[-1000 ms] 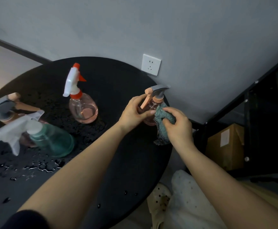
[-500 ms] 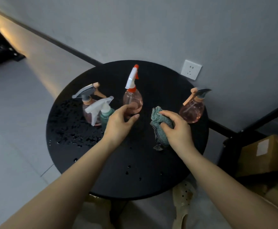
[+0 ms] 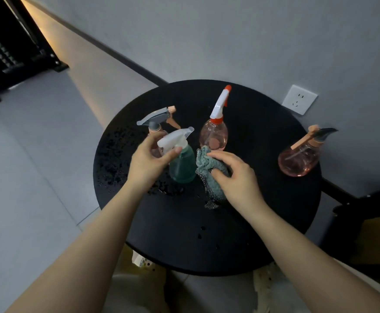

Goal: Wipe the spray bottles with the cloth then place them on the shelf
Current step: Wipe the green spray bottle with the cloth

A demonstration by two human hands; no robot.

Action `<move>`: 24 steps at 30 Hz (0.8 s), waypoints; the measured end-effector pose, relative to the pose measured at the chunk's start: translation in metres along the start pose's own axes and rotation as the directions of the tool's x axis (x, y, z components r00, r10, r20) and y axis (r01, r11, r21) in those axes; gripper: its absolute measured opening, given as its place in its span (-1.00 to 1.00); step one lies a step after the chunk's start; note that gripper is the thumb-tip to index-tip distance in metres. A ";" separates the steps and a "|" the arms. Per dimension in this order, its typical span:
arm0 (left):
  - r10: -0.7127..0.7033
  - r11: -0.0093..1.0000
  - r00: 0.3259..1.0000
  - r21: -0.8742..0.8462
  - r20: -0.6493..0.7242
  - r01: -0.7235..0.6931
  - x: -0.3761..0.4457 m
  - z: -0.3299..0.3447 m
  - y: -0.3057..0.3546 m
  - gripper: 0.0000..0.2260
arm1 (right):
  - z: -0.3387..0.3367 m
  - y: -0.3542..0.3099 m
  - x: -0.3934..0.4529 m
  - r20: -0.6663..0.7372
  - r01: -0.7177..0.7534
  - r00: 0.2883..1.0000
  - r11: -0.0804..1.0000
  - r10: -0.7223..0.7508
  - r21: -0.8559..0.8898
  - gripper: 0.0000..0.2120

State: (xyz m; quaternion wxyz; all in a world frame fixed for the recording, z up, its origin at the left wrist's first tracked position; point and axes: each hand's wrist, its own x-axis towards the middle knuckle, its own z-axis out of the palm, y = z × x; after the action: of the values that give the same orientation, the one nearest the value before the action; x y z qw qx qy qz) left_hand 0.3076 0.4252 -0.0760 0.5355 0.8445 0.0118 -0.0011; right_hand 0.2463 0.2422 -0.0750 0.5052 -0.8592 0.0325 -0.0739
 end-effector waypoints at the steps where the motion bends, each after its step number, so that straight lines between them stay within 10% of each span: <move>1: -0.035 0.998 0.999 -0.047 0.025 0.036 0.004 0.005 -0.003 -0.67 | 0.002 0.000 0.001 0.014 -0.001 1.000 1.000 0.001 -0.001 -0.66; 15: -0.052 0.987 0.998 -0.151 -0.042 0.045 0.012 0.025 0.013 -0.88 | -0.014 0.003 0.005 0.092 -0.018 0.996 0.999 0.021 -0.036 -0.67; 20: -0.091 0.993 0.991 -0.091 -0.101 0.082 0.020 0.012 0.033 -0.46 | -0.033 -0.007 0.009 0.111 0.042 0.993 0.997 -0.034 -0.068 -0.66; 24: -0.157 0.984 0.987 -0.094 -0.030 0.154 0.021 0.010 0.035 -0.70 | -0.041 -0.015 0.008 0.135 0.136 0.982 0.990 -0.132 -0.025 -0.63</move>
State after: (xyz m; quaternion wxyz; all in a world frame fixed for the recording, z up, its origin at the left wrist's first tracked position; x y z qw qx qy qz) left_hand 0.3296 0.4016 -0.0494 0.5714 0.8155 0.0877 -0.0267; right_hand 0.2477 0.2127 -0.0418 0.4854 -0.8709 -0.0579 -0.0499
